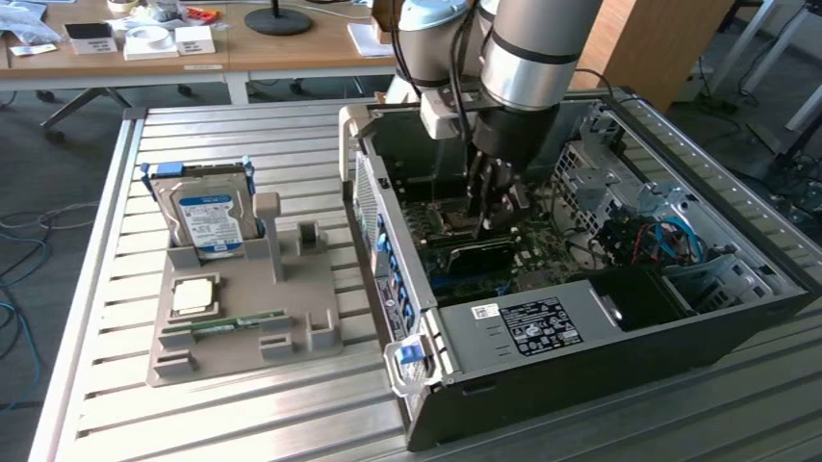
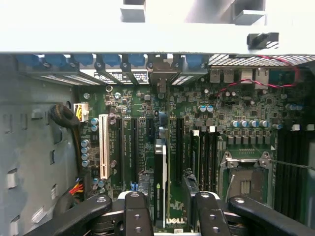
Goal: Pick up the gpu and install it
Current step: 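Insert the gpu into the slot, then press down on the gpu until it lock into place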
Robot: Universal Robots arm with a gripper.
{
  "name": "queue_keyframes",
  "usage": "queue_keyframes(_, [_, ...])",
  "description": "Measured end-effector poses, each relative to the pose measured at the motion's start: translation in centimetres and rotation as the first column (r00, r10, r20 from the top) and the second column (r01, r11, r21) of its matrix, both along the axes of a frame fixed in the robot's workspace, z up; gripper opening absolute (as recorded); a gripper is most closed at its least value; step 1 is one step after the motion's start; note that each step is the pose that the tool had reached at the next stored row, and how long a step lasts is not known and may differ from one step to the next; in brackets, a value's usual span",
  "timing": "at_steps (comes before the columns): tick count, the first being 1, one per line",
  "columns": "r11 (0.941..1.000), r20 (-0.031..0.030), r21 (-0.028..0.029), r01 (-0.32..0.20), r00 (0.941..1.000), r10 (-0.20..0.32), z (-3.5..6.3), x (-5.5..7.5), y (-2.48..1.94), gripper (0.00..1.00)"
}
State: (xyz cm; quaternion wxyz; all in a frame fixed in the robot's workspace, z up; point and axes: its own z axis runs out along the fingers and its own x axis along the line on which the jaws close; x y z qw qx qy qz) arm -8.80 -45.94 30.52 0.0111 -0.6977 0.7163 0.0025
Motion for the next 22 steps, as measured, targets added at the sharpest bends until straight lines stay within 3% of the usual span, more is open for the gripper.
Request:
queue_keyframes(2, [1.0000, 0.0000, 0.0000, 0.000, 1.0000, 0.000, 0.49, 0.0, 0.00, 0.40])
queue_keyframes(5, [1.0000, 0.0001, 0.0002, 0.000, 1.0000, 0.000, 2.38, 0.0, 0.00, 0.40])
queue_keyframes(18, [1.0000, 0.0000, 0.0000, 0.000, 1.0000, 0.000, 2.40, 0.0, 0.00, 0.40])
queue_keyframes(22, [1.0000, 0.0000, -0.0001, 0.000, 1.0000, 0.000, 2.40, 0.0, 0.00, 0.33])
